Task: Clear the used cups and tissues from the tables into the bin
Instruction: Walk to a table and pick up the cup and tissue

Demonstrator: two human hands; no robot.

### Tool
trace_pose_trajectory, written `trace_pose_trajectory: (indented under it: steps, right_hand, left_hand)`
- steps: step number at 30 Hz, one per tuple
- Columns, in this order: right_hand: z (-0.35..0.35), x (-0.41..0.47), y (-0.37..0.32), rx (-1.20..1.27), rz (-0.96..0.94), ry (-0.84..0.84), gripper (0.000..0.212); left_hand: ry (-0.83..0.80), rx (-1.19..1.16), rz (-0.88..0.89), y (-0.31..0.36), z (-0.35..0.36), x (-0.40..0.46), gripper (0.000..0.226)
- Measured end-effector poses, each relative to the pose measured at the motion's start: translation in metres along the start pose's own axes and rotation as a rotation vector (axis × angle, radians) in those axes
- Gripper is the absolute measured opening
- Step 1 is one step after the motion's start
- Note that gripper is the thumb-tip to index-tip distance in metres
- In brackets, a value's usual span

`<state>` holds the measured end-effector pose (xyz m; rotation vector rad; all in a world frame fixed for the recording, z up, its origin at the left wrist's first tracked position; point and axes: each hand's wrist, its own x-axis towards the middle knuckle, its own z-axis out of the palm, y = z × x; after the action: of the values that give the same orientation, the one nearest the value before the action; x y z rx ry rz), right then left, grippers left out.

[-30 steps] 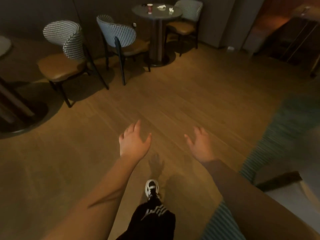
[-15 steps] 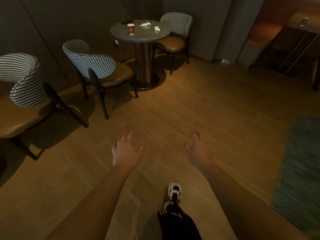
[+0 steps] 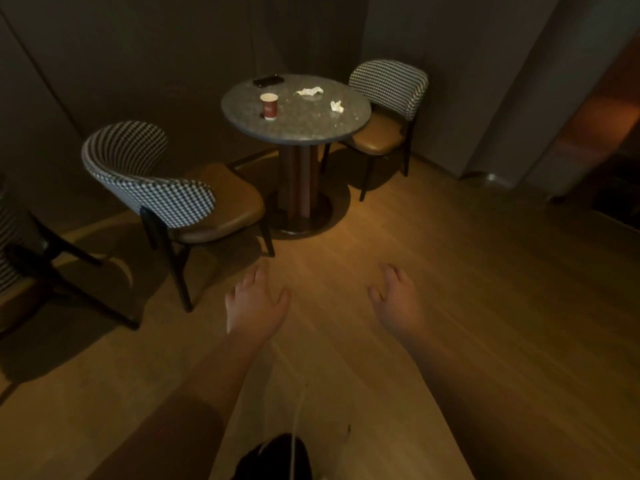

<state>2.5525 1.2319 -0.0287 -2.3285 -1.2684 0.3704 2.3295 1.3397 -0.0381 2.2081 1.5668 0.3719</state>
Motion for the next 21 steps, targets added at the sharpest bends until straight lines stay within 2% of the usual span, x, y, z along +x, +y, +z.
trace_pose_trajectory:
  steps: [6, 11, 18, 21]
  right_hand:
    - [0.009, 0.185, 0.002, 0.022, -0.066, 0.002, 0.053]
    - [0.036, 0.377, -0.011, 0.012, -0.139, 0.035, 0.054]
    - [0.042, 0.631, -0.050, 0.009, -0.102, -0.022, 0.056]
    - [0.042, 0.691, -0.059, 0.021, -0.128, -0.043, 0.055]
  left_hand:
    - [0.059, -0.049, -0.008, 0.036, 0.023, 0.175, 0.071]
    - [0.081, -0.068, 0.008, 0.054, 0.046, 0.351, 0.067]
    - [0.088, -0.079, -0.010, 0.083, 0.041, 0.599, 0.068]
    - [0.098, -0.039, -0.027, 0.092, 0.041, 0.661, 0.069]
